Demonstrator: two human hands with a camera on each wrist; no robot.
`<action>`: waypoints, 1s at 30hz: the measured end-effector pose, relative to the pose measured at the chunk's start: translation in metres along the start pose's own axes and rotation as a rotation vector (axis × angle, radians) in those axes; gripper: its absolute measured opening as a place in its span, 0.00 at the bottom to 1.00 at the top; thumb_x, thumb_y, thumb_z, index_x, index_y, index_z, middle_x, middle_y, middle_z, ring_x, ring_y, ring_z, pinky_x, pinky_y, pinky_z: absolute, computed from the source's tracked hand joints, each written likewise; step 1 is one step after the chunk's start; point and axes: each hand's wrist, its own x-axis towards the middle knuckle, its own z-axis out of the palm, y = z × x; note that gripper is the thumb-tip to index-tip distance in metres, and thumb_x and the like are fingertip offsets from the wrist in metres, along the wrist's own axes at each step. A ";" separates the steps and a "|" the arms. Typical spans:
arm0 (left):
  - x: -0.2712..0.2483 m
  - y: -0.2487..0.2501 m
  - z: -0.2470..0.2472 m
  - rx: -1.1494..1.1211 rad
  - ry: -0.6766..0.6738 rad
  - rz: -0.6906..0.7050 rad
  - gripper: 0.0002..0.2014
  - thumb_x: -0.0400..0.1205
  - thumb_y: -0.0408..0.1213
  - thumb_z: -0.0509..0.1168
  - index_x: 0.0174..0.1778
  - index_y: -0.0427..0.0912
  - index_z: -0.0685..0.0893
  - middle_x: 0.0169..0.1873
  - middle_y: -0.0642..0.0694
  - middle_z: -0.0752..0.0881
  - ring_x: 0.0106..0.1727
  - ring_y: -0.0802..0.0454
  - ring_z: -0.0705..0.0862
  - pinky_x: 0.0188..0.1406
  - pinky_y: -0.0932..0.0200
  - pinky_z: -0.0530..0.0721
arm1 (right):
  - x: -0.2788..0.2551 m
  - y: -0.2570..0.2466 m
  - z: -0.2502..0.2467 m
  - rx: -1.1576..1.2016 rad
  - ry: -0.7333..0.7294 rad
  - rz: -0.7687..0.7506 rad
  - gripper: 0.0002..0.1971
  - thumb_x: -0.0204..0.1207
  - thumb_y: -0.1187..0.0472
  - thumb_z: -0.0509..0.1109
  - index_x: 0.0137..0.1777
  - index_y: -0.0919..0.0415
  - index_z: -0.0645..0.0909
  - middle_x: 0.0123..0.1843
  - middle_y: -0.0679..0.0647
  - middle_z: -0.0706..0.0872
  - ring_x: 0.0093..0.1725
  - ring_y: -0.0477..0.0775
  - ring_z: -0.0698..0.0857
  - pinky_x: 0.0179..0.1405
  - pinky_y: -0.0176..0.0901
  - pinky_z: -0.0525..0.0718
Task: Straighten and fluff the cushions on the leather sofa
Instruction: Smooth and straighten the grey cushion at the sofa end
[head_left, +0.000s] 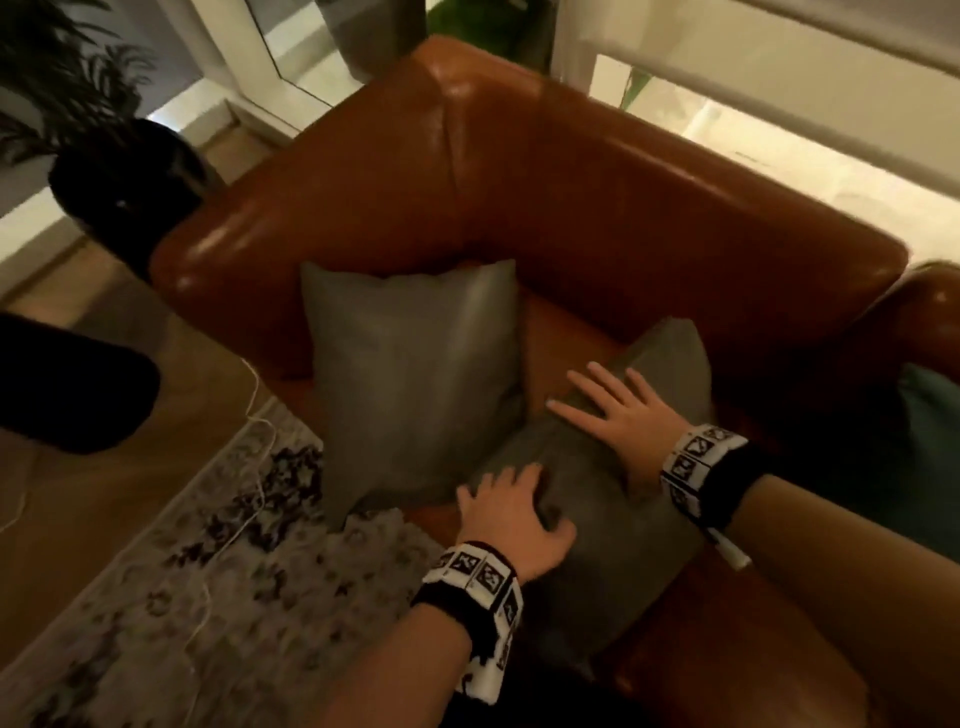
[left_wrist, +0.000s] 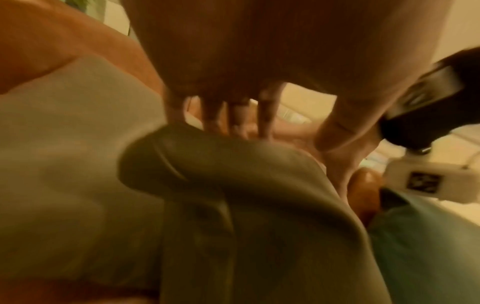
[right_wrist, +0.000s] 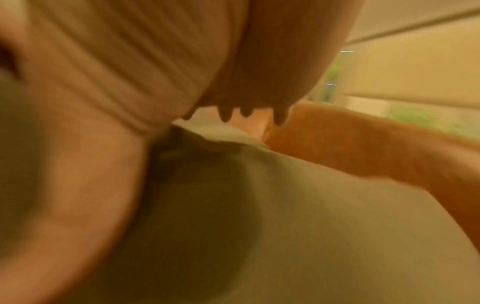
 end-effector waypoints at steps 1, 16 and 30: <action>-0.005 -0.009 -0.008 -0.037 0.006 0.094 0.33 0.72 0.64 0.57 0.75 0.61 0.69 0.71 0.55 0.78 0.73 0.49 0.74 0.74 0.41 0.66 | 0.015 0.002 -0.009 -0.096 -0.132 -0.052 0.79 0.49 0.39 0.86 0.80 0.41 0.21 0.80 0.53 0.20 0.81 0.61 0.25 0.79 0.74 0.37; 0.134 -0.242 -0.079 -1.015 0.240 -0.597 0.58 0.54 0.46 0.87 0.79 0.46 0.64 0.73 0.39 0.77 0.70 0.34 0.78 0.71 0.35 0.75 | -0.036 0.028 -0.029 0.185 -0.175 0.308 0.57 0.56 0.22 0.70 0.83 0.35 0.47 0.80 0.42 0.65 0.78 0.49 0.65 0.79 0.51 0.56; 0.155 -0.129 -0.282 0.154 0.484 -0.190 0.42 0.64 0.65 0.76 0.71 0.58 0.66 0.63 0.40 0.80 0.61 0.34 0.82 0.55 0.39 0.83 | -0.027 0.103 -0.080 0.436 0.106 0.712 0.57 0.49 0.20 0.73 0.80 0.35 0.56 0.66 0.49 0.77 0.66 0.59 0.78 0.66 0.61 0.77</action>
